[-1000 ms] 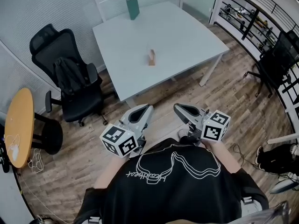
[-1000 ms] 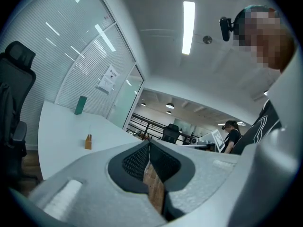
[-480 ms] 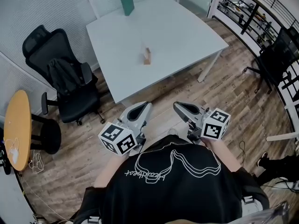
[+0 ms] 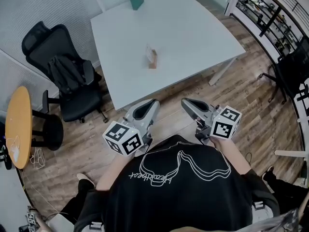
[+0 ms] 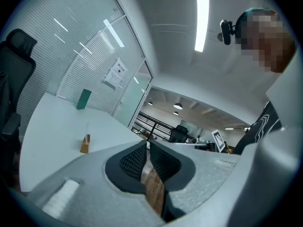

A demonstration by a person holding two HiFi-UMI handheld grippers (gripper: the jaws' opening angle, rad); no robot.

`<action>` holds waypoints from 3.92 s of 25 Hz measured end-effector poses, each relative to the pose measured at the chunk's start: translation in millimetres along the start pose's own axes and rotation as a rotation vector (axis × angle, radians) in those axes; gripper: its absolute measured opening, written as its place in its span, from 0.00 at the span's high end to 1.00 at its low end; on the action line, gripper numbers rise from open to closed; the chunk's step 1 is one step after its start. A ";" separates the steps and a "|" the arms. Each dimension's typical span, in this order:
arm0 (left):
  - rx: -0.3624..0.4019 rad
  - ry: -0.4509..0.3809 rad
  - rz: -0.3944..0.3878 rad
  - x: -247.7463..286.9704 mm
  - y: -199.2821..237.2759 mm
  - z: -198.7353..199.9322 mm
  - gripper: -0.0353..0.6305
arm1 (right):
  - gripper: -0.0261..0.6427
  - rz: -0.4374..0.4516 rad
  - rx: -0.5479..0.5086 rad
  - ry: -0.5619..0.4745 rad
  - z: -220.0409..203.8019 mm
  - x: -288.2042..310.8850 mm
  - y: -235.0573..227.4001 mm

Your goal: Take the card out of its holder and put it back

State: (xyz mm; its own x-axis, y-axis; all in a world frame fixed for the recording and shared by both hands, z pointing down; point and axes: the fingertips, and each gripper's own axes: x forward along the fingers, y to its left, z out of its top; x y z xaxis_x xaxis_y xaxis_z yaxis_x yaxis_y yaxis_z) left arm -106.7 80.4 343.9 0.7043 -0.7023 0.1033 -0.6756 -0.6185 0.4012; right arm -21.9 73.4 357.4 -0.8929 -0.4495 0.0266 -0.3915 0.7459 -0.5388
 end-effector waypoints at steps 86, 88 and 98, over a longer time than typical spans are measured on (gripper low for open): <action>-0.031 0.148 0.513 210.1 329.8 -51.8 0.90 | 0.95 -0.109 0.187 0.148 36.1 75.9 -270.5; -0.028 0.149 0.520 210.5 330.1 -51.7 0.90 | 0.95 -0.111 0.187 0.145 36.4 74.2 -270.7; -0.028 0.137 0.541 208.5 327.8 -44.5 0.91 | 0.95 -0.104 0.176 0.140 40.0 70.1 -264.6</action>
State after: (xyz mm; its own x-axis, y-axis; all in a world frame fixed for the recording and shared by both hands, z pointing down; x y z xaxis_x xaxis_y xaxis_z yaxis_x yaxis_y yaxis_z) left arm -171.7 -253.1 537.4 0.2814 -0.8637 0.4182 -0.9442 -0.1714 0.2813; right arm 28.0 -175.1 468.2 -0.8765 -0.4381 0.1993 -0.4493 0.5963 -0.6652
